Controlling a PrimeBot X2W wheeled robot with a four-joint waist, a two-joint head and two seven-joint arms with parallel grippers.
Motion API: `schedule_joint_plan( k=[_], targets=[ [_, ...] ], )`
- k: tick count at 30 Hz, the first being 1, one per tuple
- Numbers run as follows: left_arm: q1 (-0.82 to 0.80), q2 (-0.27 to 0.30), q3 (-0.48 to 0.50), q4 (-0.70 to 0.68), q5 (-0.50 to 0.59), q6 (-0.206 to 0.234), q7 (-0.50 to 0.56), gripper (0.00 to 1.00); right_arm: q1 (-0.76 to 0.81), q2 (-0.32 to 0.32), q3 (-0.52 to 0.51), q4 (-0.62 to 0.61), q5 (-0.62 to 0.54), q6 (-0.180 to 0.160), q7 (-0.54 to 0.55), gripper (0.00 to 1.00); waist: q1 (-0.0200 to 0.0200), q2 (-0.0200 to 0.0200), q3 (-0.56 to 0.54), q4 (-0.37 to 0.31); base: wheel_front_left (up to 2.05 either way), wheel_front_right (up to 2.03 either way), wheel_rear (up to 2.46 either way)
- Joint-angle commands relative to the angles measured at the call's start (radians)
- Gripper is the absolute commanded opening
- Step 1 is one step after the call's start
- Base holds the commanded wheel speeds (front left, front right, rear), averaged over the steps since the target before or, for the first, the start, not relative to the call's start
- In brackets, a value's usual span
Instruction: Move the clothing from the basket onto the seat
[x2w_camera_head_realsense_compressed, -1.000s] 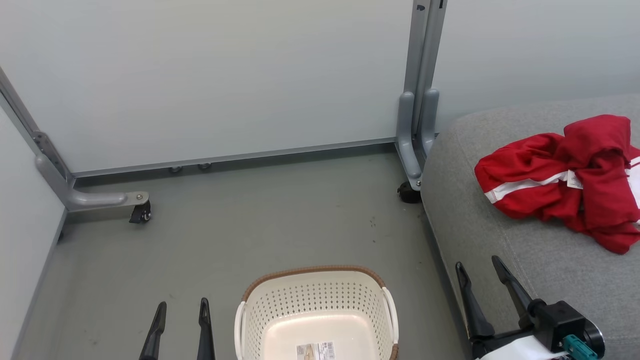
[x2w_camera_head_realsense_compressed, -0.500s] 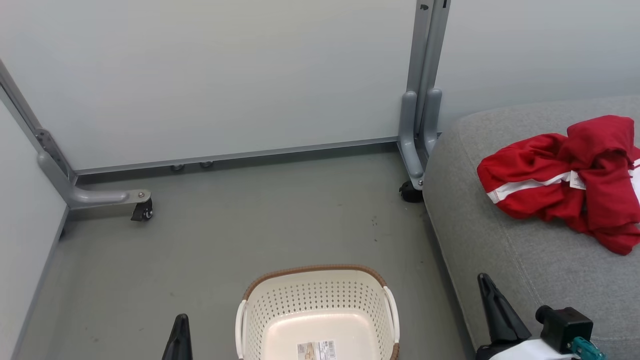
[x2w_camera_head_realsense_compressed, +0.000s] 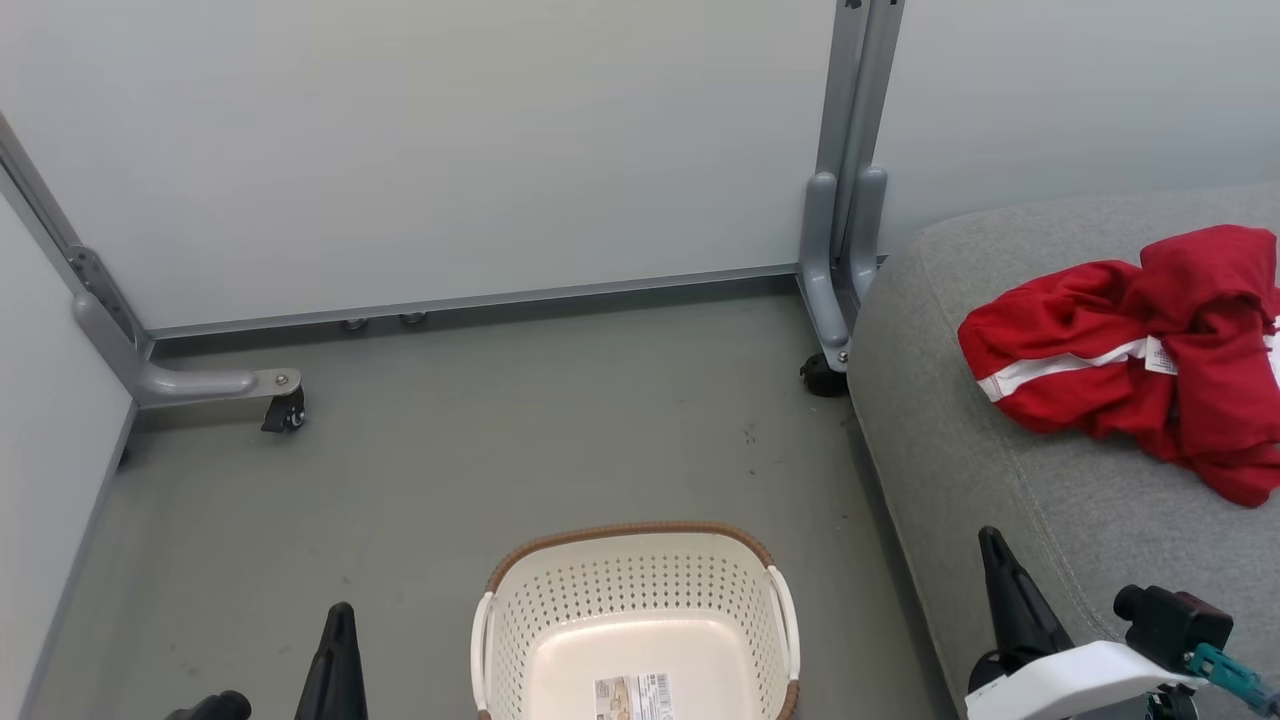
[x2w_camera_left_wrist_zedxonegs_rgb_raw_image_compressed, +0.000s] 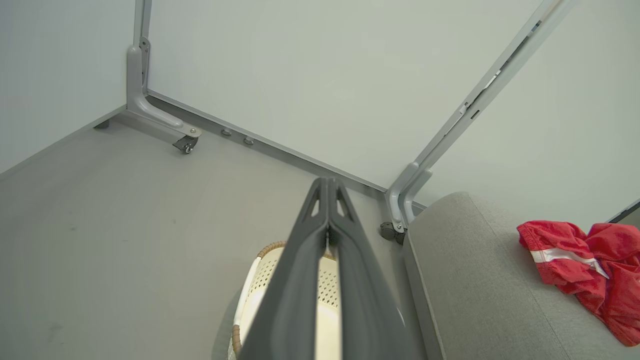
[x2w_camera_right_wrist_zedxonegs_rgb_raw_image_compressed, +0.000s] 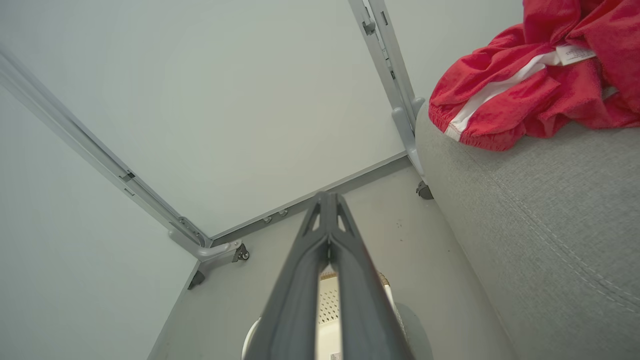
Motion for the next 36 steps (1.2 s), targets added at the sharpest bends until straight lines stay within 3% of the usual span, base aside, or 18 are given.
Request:
schedule_joint_plan(
  k=[1, 36],
  targets=[
    [-0.038, 0.011, 0.008, -0.005, -0.043, -0.008, 0.006, 0.00, -0.035, -0.007, -0.007, -0.010, 0.043, 0.000, 0.008, 0.00, 0.0001, 0.0000, 0.002, 0.000, 0.00, 0.00, 0.00],
    [-0.158, 0.024, 0.071, 0.056, -0.504, -0.060, 0.114, 0.00, -0.118, -0.009, -0.071, 0.033, 0.516, 0.000, 0.118, 0.00, 0.0001, 0.0000, 0.035, 0.008, 0.00, 0.00, 0.00]
  ],
)
